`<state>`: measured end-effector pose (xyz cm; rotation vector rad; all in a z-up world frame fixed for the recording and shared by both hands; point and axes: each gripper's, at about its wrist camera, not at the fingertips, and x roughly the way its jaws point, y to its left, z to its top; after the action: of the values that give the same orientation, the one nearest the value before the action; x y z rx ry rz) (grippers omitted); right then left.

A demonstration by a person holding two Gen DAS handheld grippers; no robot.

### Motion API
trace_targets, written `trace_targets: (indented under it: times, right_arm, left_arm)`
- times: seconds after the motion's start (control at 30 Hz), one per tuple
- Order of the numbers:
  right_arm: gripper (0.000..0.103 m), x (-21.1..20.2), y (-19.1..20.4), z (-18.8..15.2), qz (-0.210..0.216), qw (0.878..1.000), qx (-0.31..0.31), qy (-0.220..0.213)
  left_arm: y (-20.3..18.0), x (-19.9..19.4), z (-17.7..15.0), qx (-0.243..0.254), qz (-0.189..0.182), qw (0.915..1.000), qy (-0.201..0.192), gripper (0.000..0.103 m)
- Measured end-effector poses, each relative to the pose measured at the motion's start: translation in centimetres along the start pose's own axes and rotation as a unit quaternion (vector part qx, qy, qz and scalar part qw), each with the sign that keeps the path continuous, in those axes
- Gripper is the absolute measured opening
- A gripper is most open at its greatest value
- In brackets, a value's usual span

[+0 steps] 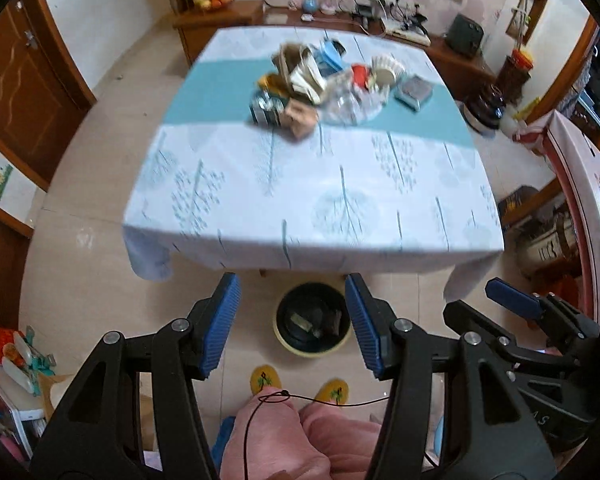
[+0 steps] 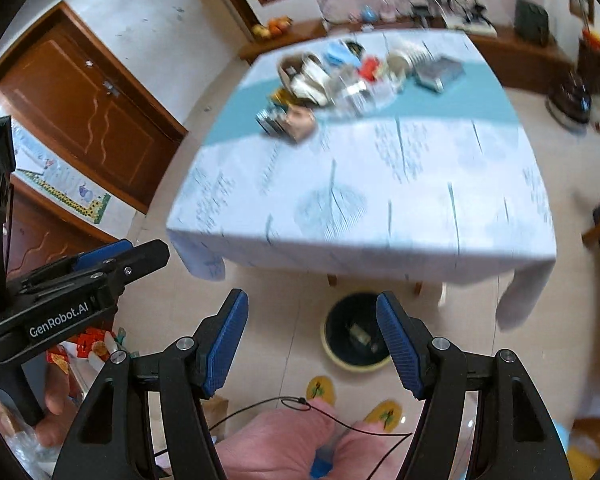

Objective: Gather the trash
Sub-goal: 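Grasp the green-and-tan drink carton with the right gripper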

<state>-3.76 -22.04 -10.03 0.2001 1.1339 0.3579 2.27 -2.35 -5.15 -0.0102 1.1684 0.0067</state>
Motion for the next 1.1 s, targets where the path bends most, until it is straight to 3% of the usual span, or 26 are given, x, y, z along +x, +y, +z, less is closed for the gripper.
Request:
trace_targets:
  times: [0.27,0.5,0.8,0.97,1.1]
  right_arm:
    - [0.067,0.4,4.1,6.5,-0.022,0.996,-0.066,-0.055]
    - [0.067,6.8,6.7,16.1,-0.036,0.994,-0.081,-0.068]
    - [0.067,21.4,8.3,27.2,-0.055,0.992,-0.117,-0.011]
    - [0.067,29.5,7.8,29.3,-0.051,0.989,-0.131,0.040]
    - [0.067,33.8,7.4,29.5,-0.074,0.983,-0.148,0.078]
  left_arm:
    - [2.8,-0.8,5.2,-0.007,0.018,0.9994,-0.028,0.051]
    - [6.7,3.5,13.3,0.021,-0.002,0.9985,-0.052,0.051]
    - [9.9,13.0,24.2,0.095,-0.029,0.9939,-0.047,0.051]
    - [11.7,19.5,28.0,0.106,-0.051,0.9931,-0.009,0.051]
    - [12.6,23.8,29.6,0.116,-0.054,0.9915,0.022,0.049]
